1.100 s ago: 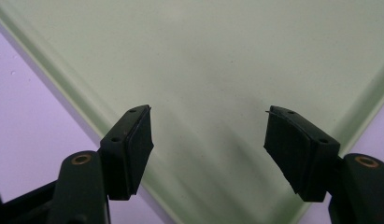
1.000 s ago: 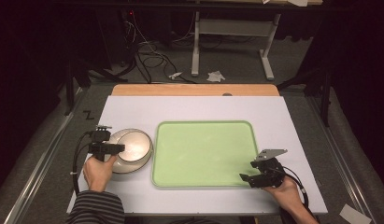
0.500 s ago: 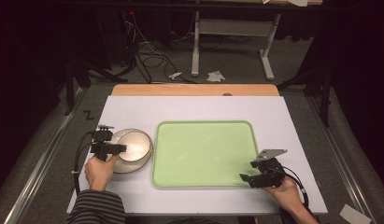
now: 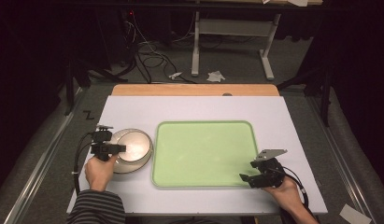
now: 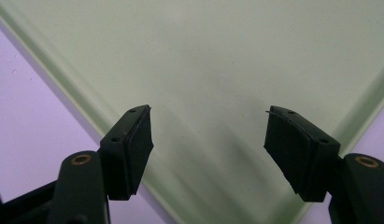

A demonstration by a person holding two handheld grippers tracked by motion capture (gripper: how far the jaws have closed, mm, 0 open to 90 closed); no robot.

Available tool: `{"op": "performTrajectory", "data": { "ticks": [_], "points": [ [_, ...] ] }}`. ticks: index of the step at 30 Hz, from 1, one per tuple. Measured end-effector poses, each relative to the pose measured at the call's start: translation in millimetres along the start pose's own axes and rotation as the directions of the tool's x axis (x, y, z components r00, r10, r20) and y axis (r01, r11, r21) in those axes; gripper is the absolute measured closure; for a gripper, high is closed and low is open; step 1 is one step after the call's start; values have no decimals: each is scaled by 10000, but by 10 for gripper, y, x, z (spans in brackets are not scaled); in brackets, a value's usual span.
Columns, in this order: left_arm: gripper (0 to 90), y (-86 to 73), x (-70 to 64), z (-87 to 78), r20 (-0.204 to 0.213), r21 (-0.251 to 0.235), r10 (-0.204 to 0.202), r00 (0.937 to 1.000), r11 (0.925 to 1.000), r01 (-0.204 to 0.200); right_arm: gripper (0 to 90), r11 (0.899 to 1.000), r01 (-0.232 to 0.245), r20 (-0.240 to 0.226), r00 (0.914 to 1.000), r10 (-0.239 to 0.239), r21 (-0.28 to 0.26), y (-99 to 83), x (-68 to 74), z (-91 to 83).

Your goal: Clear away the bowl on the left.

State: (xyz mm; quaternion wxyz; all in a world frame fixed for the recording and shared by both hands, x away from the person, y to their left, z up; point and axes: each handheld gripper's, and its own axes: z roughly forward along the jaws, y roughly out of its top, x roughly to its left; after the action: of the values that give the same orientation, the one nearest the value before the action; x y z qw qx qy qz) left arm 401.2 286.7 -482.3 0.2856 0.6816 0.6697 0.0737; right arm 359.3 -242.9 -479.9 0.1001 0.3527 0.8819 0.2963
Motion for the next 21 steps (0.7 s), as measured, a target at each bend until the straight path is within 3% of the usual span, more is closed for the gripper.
{"op": "performTrajectory", "data": {
  "ticks": [15,21],
  "points": [
    [826,8,11,-23,44,-85,53,10000,9999,-53,335,10000,-39,-18,10000,40,27,2,-3,-1],
    [821,0,15,-47,318,-268,80,9995,9996,-71,334,10000,-67,-22,10000,67,-14,0,3,-1]
  ]
}}
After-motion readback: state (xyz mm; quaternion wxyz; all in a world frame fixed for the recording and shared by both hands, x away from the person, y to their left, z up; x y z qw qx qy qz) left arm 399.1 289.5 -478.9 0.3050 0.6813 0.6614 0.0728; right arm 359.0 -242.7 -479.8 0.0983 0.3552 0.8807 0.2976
